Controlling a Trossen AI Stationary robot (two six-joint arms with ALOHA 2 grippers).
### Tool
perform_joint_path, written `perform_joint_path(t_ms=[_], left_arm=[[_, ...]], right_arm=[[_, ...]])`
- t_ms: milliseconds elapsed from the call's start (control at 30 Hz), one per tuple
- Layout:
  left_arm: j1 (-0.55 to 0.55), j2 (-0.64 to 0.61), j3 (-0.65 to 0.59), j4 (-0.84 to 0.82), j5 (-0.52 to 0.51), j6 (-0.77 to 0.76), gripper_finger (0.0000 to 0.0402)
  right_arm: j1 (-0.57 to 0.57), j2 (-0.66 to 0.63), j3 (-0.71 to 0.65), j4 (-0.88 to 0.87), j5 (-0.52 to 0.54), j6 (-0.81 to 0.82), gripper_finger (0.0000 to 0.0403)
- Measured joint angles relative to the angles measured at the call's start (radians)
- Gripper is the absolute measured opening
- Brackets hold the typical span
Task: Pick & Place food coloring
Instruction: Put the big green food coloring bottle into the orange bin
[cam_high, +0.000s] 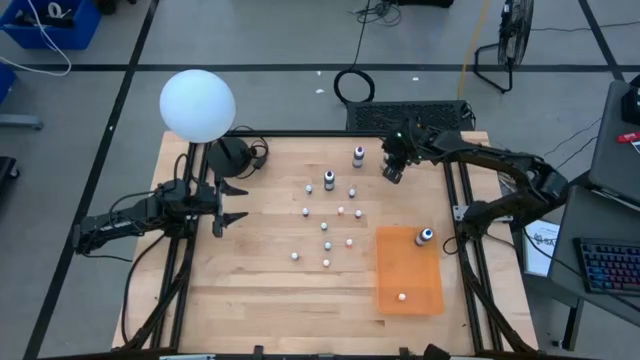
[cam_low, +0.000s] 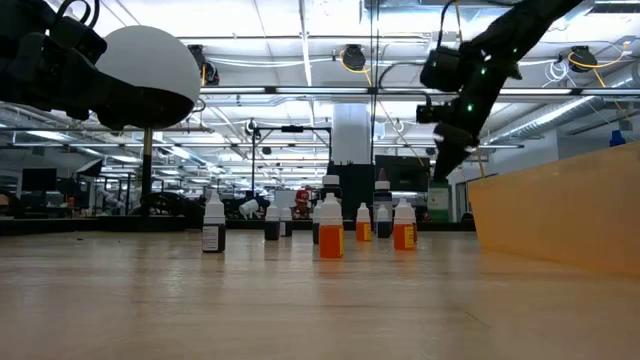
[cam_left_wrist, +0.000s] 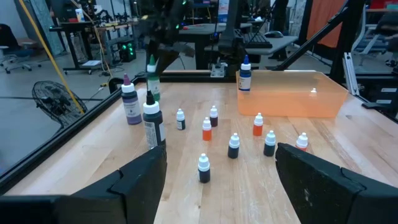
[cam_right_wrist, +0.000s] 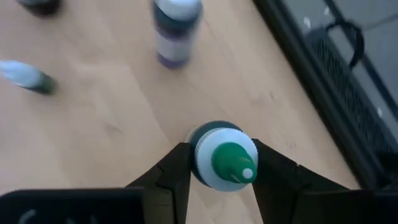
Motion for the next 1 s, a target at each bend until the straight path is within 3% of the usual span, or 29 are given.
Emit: perform_joint_path(t_ms=[300, 567, 800, 1000], left_arm=[[0.0, 0.0, 0.0, 0.0, 0.0, 0.0, 0.0299], [0.0, 0.0, 0.0, 0.0, 0.0, 0.0, 0.0299], [0.0, 0.0, 0.0, 0.0, 0.0, 0.0, 0.0299], [0.0, 0.0, 0.0, 0.0, 0.0, 0.0, 0.0299]], right_arm=[[0.206, -0.282, 0.0, -0.092, 0.0, 0.108, 0.0122], [0.548, -0.482, 0.0, -0.194, 0.096, 0.329, 0.0112], [0.889, -0.456, 0.001, -0.257, 0.307, 0.517, 0.0102], [1.106, -0.31, 0.083, -0.292, 0.374, 0.589, 0.0102]])
